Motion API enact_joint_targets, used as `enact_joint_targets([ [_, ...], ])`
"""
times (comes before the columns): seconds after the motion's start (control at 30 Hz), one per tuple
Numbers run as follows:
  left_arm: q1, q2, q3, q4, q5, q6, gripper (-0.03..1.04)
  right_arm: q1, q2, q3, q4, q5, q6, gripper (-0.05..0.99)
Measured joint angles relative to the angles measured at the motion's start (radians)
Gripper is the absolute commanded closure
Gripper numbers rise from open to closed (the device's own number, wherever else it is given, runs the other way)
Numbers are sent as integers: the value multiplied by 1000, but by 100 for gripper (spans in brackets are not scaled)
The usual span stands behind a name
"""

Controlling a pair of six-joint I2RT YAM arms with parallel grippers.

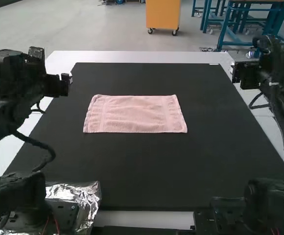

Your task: Fold the towel.

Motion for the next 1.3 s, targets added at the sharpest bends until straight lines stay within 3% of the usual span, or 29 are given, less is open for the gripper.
enact_joint_targets([
  [0.17, 0, 278, 64, -29, 26, -67, 5, 12, 260, 24, -35, -79, 111, 3],
  [0.43, -10, 555, 106, -22, 71, -95, 5, 141, 575, 79, -24, -145, 158, 3],
  [0.97, -17, 904, 312, 121, 69, -58, 5, 240, 987, 312, 113, -166, 120, 3],
  [1.3, -17, 1043, 359, 226, 46, -37, 5, 240, 1211, 433, 171, -164, 72, 3],
])
